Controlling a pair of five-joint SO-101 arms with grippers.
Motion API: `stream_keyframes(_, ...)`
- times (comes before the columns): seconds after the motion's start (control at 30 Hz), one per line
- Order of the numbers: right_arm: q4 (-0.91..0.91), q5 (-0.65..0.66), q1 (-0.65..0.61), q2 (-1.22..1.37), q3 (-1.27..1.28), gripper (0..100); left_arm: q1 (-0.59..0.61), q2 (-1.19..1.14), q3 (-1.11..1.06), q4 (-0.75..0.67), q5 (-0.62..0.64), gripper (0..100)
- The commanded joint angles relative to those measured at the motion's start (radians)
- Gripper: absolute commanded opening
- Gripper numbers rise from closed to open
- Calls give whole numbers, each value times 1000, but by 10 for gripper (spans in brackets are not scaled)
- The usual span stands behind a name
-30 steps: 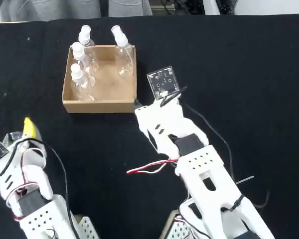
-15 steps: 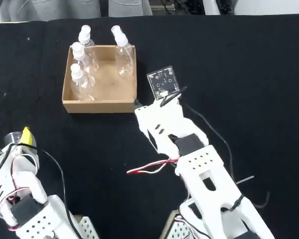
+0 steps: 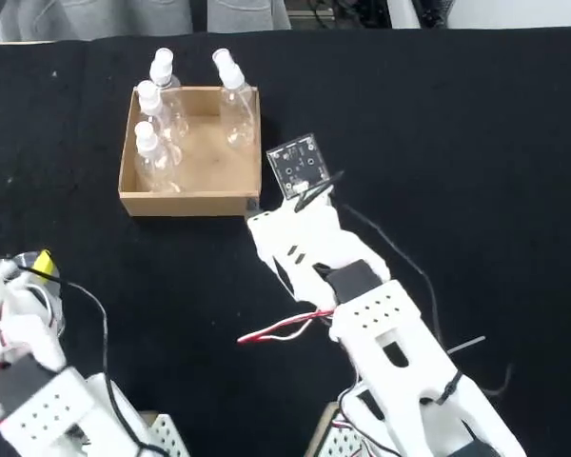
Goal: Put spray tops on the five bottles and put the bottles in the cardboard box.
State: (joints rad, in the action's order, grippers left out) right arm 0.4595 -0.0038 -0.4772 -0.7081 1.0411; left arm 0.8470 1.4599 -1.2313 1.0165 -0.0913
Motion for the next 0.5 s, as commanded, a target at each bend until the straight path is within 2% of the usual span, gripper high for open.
stream_keyframes(0.0,-5,-5,-17,-47,-8,371,15,-219,150,-3,-15,305)
stream_keyframes(0.27,-5,-5,-17,-47,-8,371,15,-542,275,3,-78,305)
stream_keyframes(0.47,-5,-5,-17,-47,-8,371,61,-733,378,-2,-109,305)
